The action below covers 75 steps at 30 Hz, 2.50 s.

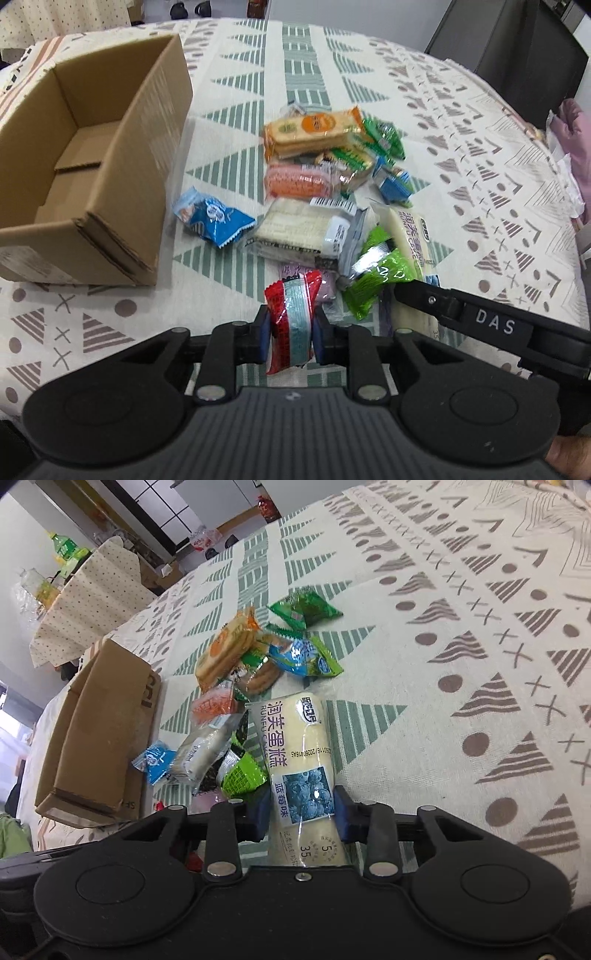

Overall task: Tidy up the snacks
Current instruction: 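Carry the red-silver packet with the left tool while the right tool carries the cake bar to the box, then open both tools to drop the snacks into the cardboard box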

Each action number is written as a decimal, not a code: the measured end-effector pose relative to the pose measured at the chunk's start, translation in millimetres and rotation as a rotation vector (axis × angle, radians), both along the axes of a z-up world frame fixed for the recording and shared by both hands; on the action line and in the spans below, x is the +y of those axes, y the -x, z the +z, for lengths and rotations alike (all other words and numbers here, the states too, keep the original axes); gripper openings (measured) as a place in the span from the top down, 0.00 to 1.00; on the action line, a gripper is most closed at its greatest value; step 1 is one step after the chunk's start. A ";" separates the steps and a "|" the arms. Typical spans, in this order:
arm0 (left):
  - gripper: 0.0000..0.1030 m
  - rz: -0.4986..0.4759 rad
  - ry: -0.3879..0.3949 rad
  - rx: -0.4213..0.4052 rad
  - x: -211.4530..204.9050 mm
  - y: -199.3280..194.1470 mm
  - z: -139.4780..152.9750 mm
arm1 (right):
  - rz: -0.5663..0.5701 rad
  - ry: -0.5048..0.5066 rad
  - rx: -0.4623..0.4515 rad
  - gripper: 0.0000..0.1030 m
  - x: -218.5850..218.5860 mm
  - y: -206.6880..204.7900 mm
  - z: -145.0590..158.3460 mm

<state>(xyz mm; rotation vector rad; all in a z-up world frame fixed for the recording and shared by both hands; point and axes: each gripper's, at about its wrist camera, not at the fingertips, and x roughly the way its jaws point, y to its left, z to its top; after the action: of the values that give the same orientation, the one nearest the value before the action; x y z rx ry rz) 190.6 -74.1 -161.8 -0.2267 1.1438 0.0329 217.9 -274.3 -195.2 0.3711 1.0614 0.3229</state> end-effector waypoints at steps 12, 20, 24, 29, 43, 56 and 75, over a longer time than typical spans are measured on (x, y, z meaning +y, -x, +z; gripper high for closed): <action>0.79 0.006 0.014 -0.094 10.4 15.3 41.4 | -0.031 0.007 -0.066 0.68 -2.2 17.3 38.0; 0.79 0.021 0.020 -0.152 27.1 24.4 65.9 | -0.008 0.012 -0.114 0.68 16.5 25.0 62.1; 0.79 0.041 0.021 -0.175 40.3 27.5 75.6 | 0.009 0.008 -0.132 0.68 29.7 26.9 71.7; 0.79 0.070 0.020 -0.200 60.8 30.6 85.8 | 0.023 0.001 -0.147 0.68 47.0 29.2 81.2; 0.79 0.164 0.029 -0.248 122.7 32.4 101.6 | 0.086 0.012 -0.179 0.68 103.5 24.3 102.2; 0.79 0.259 0.049 -0.264 182.8 25.7 105.1 | 0.133 0.020 -0.209 0.68 155.9 7.1 119.0; 0.31 0.324 0.003 -0.239 208.5 38.2 100.8 | 0.136 -0.031 -0.238 0.60 195.4 -5.4 122.5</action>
<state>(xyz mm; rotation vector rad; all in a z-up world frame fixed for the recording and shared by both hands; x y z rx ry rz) 152.4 134.4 -61.0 -0.4065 0.8600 0.2837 223.4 -78.9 -72.7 0.2808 0.8498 0.4937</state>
